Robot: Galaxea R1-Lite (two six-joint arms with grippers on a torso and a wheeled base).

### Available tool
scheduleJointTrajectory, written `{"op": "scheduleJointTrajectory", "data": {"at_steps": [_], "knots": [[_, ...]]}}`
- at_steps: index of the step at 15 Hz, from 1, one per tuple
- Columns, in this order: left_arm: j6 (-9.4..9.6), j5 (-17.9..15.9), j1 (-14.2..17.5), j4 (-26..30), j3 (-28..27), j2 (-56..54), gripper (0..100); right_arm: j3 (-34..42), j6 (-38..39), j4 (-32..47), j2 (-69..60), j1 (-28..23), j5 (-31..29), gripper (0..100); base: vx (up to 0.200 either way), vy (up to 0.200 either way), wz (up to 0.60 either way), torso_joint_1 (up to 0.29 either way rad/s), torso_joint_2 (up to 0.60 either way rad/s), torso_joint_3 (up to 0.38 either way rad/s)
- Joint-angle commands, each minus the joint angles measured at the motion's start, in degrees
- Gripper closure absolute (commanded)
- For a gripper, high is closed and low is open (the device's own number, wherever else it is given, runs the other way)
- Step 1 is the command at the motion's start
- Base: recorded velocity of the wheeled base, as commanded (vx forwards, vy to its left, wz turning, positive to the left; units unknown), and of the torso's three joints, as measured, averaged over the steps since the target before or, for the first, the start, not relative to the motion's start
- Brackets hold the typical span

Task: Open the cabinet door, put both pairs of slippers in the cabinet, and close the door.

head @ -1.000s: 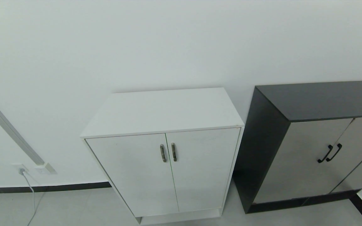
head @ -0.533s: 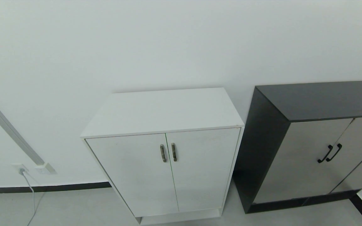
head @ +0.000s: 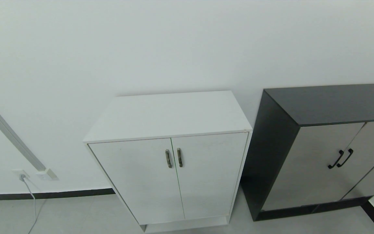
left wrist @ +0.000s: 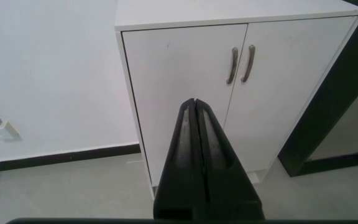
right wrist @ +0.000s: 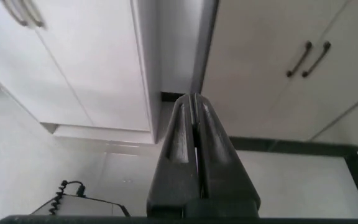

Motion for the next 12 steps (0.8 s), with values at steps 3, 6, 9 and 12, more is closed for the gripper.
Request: {"op": "scheduleJointTrajectory", "data": {"at_steps": [3, 6, 9, 12], "knots": [[0.00, -0.02, 0.03, -0.01, 0.00, 0.07, 100, -0.07, -2.04, 0.00, 4.66, 0.74, 0.75, 100, 0.000, 0.000, 0.00, 0.000, 0.00, 0.000], [0.00, -0.02, 0.03, -0.01, 0.00, 0.07, 100, -0.16, -1.68, 0.00, 4.84, -2.60, -3.82, 100, 0.000, 0.000, 0.00, 0.000, 0.00, 0.000], [0.00, -0.02, 0.03, -0.01, 0.00, 0.07, 100, -0.07, -1.60, 0.00, 1.06, -10.95, -3.38, 100, 0.000, 0.000, 0.00, 0.000, 0.00, 0.000], [0.00, -0.02, 0.03, -0.01, 0.00, 0.07, 100, 0.02, 0.51, 0.09, -3.43, -11.65, -3.38, 100, 0.000, 0.000, 0.00, 0.000, 0.00, 0.000]]}}
